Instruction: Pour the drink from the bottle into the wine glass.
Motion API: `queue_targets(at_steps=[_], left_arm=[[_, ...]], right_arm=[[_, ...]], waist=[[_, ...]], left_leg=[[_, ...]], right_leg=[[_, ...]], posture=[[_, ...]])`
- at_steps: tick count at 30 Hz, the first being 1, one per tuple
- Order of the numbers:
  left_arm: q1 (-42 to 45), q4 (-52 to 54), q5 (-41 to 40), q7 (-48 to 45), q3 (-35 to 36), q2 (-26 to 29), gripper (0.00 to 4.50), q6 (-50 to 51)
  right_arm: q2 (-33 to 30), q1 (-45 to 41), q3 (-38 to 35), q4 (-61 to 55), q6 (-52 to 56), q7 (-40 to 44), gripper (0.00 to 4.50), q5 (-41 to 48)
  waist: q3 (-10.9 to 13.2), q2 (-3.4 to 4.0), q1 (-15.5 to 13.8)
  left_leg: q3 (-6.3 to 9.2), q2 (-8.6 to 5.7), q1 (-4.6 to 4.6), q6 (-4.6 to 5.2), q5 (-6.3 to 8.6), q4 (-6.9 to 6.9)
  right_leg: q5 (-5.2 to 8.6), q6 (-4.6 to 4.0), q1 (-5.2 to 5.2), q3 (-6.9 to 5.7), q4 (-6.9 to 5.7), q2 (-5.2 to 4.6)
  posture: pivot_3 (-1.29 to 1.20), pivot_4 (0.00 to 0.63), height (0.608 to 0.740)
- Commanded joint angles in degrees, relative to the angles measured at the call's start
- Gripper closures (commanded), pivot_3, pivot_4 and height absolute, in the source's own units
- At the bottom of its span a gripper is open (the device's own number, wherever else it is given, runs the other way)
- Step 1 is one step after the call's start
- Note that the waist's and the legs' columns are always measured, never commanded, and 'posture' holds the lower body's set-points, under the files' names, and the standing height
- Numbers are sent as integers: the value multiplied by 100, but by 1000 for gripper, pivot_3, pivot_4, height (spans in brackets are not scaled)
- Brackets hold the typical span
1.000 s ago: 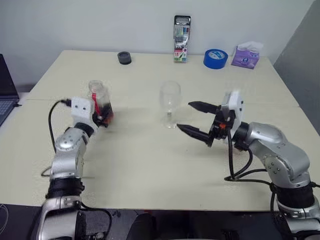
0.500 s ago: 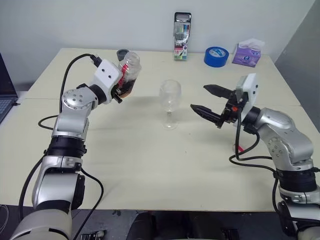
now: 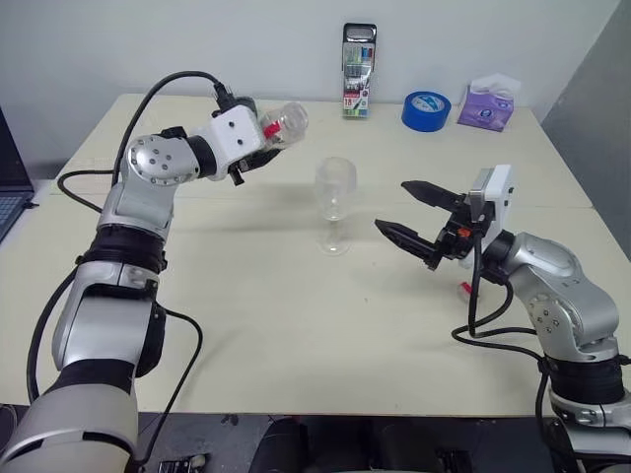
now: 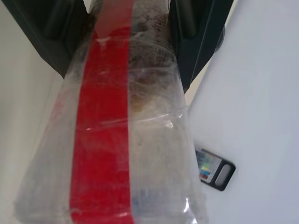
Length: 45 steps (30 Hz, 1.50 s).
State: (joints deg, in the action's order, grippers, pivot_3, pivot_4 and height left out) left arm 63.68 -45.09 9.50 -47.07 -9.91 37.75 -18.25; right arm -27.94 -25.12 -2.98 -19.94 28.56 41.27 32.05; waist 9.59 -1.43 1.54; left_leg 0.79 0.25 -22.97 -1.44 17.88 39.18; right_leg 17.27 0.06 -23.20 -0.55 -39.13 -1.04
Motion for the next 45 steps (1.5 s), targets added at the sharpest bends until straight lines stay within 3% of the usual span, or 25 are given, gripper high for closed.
queue_targets(at_steps=[1,22,45], left_arm=[[387,-36,84,-37,-24,-10,2822,-393],[1125,-899,1426,641,-695,109,2822,-2030],[1809,-1527,2752,1828,-1378,329,2822,-2675]], right_arm=[[52,28,-5,-232,-176,-73,0,-42],[190,58,116,-214,-300,-157,0,-212],[319,-6,198,-164,-292,-224,0,-216]], waist=[[0,0,1],[0,0,13],[0,0,11]], left_leg=[[0,0,0,0,0,0],[2,-10,0,3,1,76],[3,-12,-1,4,0,77]], right_leg=[[0,0,0,0,0,0],[1,2,-3,5,-83,-4],[1,2,-6,3,-86,-5]], posture=[[0,150,740],[0,150,740],[0,150,740]])
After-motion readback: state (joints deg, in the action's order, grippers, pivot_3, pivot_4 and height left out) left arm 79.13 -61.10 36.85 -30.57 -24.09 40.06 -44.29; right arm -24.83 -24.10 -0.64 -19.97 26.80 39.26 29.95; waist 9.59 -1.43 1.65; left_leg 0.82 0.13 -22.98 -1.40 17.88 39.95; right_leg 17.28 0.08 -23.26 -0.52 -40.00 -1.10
